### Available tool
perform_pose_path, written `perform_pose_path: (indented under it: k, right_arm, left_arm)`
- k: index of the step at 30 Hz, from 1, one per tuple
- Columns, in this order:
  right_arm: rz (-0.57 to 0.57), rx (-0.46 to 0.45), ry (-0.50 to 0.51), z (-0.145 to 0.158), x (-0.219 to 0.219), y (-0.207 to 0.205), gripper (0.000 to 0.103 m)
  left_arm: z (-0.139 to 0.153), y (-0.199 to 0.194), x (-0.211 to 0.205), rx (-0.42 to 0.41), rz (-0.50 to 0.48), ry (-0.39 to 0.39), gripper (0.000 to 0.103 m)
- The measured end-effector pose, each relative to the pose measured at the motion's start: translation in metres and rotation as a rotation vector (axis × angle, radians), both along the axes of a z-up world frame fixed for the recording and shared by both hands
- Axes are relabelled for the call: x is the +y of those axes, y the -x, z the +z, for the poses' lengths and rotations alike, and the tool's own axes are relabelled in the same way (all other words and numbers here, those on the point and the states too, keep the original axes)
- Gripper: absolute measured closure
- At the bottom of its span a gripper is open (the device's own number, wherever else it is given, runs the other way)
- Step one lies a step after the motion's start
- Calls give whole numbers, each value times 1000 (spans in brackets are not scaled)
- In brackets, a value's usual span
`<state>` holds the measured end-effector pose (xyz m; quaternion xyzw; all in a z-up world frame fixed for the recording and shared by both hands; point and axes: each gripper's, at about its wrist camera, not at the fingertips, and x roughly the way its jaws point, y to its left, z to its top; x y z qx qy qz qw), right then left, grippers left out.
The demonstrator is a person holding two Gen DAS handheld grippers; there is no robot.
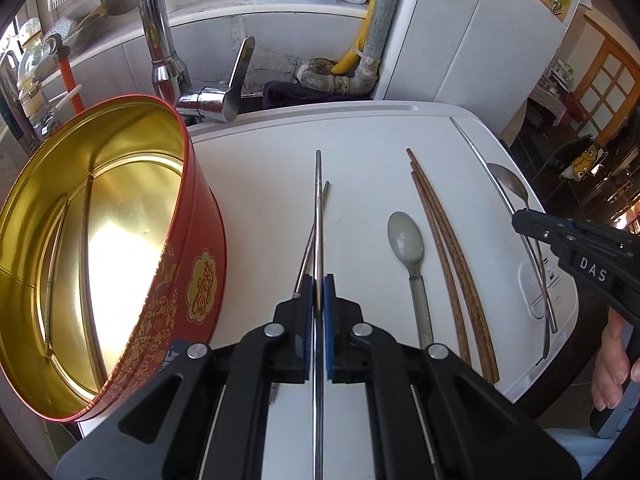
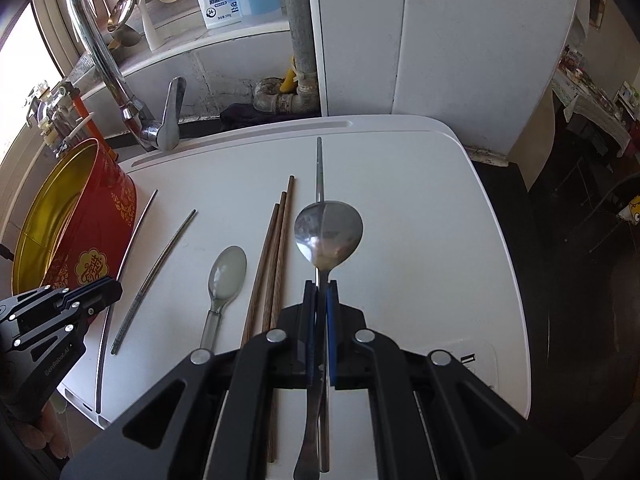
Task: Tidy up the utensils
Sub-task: 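Carry the held spoon and chopstick over the red tin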
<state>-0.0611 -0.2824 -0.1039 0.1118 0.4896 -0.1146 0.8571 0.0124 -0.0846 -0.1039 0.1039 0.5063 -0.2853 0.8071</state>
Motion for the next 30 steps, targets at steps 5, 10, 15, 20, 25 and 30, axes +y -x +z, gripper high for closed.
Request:
perform_pose_path:
  k: [5,10,15,20,25,30]
  right_arm:
    - [102,-88,-18,36,38,-3,97]
    - [231,-166,-70,70,97,-22,97]
    - [327,-193,-81,85,161,-53,97]
    - [365,-176,-77,88,211,-84,97]
    - [353,-153,-64,90,238,-110,97]
    - [339,-126,-57,88,253,-136,97]
  left_arm:
    - [50,-1,37,-82,53,71,98]
    - [93,-8,98,-164,141,107,98]
    - [106,-23,161,-198,220,115,98]
    - [103,-49,206,-178,256,137,98]
    - [100,-75,224,-158,231,165,98]
    - [95,-102,222,-130,199,192,98]
